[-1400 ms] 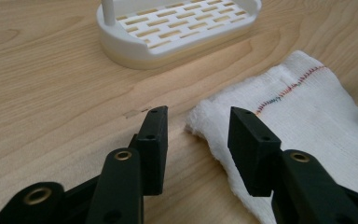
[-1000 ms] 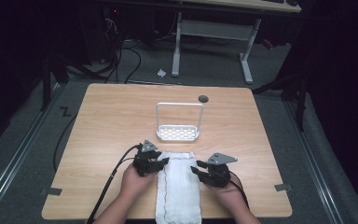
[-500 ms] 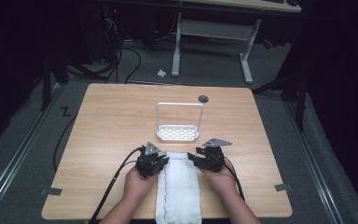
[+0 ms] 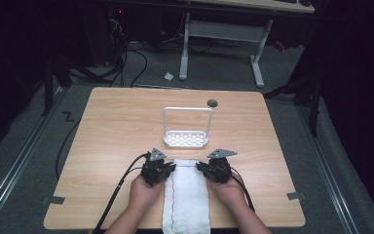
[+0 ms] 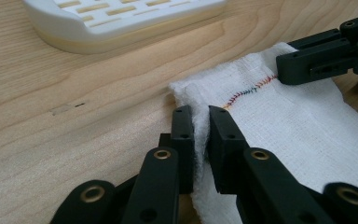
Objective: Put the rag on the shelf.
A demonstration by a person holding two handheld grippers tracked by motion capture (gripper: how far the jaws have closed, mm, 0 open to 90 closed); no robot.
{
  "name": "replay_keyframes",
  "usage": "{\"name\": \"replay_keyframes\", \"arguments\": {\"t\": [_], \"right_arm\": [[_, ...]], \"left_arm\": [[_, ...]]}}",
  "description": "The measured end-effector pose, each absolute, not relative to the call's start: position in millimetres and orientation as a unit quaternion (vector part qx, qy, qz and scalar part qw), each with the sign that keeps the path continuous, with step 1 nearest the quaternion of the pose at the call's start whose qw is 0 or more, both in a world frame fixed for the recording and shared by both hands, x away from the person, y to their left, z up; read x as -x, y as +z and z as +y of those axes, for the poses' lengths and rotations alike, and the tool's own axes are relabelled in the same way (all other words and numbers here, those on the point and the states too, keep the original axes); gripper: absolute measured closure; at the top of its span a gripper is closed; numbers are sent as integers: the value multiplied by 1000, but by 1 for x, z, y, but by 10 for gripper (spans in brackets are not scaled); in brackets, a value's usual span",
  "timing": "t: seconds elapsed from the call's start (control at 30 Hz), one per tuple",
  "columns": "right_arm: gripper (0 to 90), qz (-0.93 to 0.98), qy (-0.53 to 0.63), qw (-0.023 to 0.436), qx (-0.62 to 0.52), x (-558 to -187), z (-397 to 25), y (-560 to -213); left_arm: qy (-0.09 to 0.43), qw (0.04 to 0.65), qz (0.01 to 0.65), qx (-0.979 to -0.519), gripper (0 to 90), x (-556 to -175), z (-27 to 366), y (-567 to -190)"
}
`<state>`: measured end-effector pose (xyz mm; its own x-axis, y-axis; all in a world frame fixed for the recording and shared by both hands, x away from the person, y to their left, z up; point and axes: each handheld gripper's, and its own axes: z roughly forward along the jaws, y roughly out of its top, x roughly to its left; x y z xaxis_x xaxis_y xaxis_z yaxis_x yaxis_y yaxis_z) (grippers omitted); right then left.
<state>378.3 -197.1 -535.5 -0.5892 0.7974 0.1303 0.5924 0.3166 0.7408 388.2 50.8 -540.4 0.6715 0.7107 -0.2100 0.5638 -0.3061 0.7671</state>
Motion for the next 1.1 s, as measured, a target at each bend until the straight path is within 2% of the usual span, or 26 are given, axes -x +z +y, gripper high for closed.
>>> {"name": "replay_keyframes", "arguments": {"t": [0.17, 0.23, 0.47, 0.63, 1.1], "right_arm": [[861, 800, 399, 138, -426, -376, -197, -533], [862, 796, 413, 145, -417, -374, -199, -528], [863, 786, 435, 159, -409, -366, -199, -518], [863, 774, 453, 182, -403, -361, -199, -503], [863, 743, 491, 217, -399, -367, -207, -458]], "left_arm": [[80, 441, 396, -802, 825, -387, 53, -540], [80, 464, 394, -789, 828, -385, 58, -539], [88, 485, 391, -777, 835, -382, 61, -532], [107, 521, 374, -760, 837, -377, 64, -508], [148, 551, 354, -741, 839, -382, 61, -457]]}}
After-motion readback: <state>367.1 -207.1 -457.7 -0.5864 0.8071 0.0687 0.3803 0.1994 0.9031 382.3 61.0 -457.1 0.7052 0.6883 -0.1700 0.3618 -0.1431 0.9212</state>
